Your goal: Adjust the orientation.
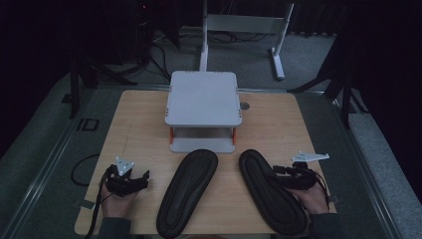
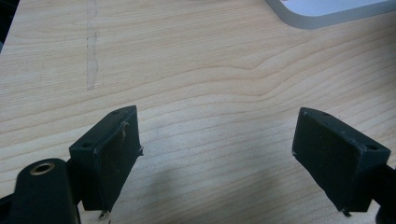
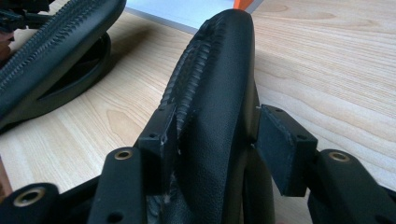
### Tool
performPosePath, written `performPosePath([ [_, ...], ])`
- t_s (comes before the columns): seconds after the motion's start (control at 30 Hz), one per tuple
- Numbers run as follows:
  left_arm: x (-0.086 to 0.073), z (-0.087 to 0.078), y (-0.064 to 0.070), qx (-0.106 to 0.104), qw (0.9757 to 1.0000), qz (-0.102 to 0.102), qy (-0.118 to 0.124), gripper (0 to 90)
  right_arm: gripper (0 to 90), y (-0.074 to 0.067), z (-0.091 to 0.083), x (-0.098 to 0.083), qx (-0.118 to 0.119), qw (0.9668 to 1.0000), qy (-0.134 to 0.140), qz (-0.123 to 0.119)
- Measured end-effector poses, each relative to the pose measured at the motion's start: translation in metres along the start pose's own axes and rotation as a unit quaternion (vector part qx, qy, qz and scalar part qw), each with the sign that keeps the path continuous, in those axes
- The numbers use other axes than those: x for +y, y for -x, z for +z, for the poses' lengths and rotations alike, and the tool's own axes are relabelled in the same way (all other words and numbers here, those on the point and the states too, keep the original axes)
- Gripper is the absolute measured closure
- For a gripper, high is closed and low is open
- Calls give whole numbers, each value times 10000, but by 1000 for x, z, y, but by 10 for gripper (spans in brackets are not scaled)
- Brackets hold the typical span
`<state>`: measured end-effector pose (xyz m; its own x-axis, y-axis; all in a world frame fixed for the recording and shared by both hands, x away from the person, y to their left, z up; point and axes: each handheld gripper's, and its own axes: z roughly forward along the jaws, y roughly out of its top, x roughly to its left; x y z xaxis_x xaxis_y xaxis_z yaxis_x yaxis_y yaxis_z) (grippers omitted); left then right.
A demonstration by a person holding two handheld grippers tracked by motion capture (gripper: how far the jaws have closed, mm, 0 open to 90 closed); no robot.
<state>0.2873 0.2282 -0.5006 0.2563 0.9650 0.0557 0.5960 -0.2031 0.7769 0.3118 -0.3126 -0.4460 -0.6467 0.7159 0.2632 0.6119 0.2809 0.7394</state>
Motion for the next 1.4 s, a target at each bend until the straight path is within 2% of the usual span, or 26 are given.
performPosePath([
  [0.1, 0, 0, 0, 5, 10000, 4, -5, 154, 475, 4, 1, 2, 42, 9999, -79, 78],
  [0.2, 0, 0, 0, 5, 10000, 11, -9, 154, 425, 7, 6, 1, -130, 9993, -328, 101],
  [0.27, 0, 0, 0, 11, 10000, 11, -9, 154, 420, 10, 8, 0, -38, 9993, -316, 191],
  [0.33, 0, 1, 0, 5, 10000, 23, -22, 156, 448, 10, 9, 1, -28, 9993, -348, 162],
  [0.43, 0, 1, 1, 20, 10000, 39, -29, 157, 493, 5, 9, 6, -141, 9990, -414, -124],
  [0.57, 0, 0, 0, 22, 10000, 31, 1, 181, 509, -2, 7, 16, -233, 9969, -504, -564],
  [0.7, 0, -1, 0, 16, 10000, 22, 22, 190, 561, 0, 3, 32, -246, 9962, -422, -715],
  [0.73, 0, -1, 0, 16, 10000, 23, 17, 190, 648, 2, 2, 38, -239, 9964, -369, -722],
  [0.77, 0, 0, 0, 12, 10000, 22, 7, 190, 873, 3, -1, 41, -240, 9967, -284, -718],
  [0.8, 0, 0, 0, 14, 10000, 30, -3, 190, 820, 6, -4, 46, -257, 9974, -115, -662],
  [0.83, 0, 0, 0, 15, 10000, 31, -1, 190, 818, 10, -7, 50, -159, 9982, -47, -576],
  [0.87, 0, 0, 0, 12, 10000, 25, 6, 190, 776, 12, -7, 54, -119, 9983, -65, -562],
  [0.9, 0, 0, 0, 16, 10000, 21, 10, 190, 717, 14, -5, 55, -112, 9982, -206, -552],
  [0.97, 0, -1, 0, 17, 10000, 19, 22, 190, 652, 16, -1, 54, -226, 9981, -281, -501],
  [1.03, 0, -1, 0, 18, 10000, 1, 22, 190, 554, 19, 0, 49, -269, 9986, -247, -383],
  [1.13, 0, 0, 0, 19, 10000, 15, 8, 190, 507, 23, -2, 43, -321, 9989, -208, -271],
  [1.17, 0, 0, 0, 11, 10000, 20, 4, 190, 453, 27, -6, 34, -350, 9991, -222, -133],
  [1.33, 0, 0, 0, 20, 10000, 24, 8, 190, 397, 34, -16, 19, -447, 9986, -242, 111],
  [1.4, 0, 0, 1, 18, 10000, 36, 4, 191, 355, 40, -23, 10, -595, 9974, -292, 273],
])
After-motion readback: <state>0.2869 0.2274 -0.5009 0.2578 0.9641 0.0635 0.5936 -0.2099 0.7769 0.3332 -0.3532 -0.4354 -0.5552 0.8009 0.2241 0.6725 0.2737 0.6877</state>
